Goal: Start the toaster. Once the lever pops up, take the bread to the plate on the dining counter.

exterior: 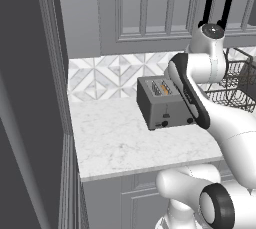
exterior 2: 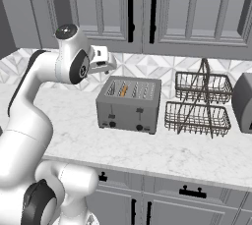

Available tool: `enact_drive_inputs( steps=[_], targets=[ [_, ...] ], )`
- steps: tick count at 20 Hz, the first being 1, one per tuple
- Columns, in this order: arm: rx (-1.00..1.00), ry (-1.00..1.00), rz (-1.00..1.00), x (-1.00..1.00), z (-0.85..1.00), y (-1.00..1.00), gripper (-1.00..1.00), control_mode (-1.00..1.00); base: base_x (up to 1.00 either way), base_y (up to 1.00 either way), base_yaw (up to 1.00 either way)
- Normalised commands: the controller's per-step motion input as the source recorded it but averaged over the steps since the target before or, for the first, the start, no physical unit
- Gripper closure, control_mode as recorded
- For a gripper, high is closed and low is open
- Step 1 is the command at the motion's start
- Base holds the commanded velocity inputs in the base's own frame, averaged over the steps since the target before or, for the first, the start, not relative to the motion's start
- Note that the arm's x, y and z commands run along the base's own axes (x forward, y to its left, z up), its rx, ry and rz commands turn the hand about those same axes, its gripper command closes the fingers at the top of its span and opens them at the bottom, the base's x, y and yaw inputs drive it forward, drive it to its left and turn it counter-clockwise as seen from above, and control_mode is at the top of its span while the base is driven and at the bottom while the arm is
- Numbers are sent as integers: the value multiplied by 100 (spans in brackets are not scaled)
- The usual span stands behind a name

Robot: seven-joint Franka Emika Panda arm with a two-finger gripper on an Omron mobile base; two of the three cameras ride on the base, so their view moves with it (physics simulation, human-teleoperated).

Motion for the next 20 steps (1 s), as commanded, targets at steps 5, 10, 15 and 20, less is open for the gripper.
enact_drive_inputs(
  steps=[5,10,15,20],
  targets=[
    [0,0,0,0,0,0,-100,-100,0,0,0],
    [0,0,0,0,0,0,-100,-100,0,0,0],
    [0,0,0,0,0,0,-100,-100,0,0,0],
    [0,0,0,0,0,0,-100,-100,0,0,0]
  ],
)
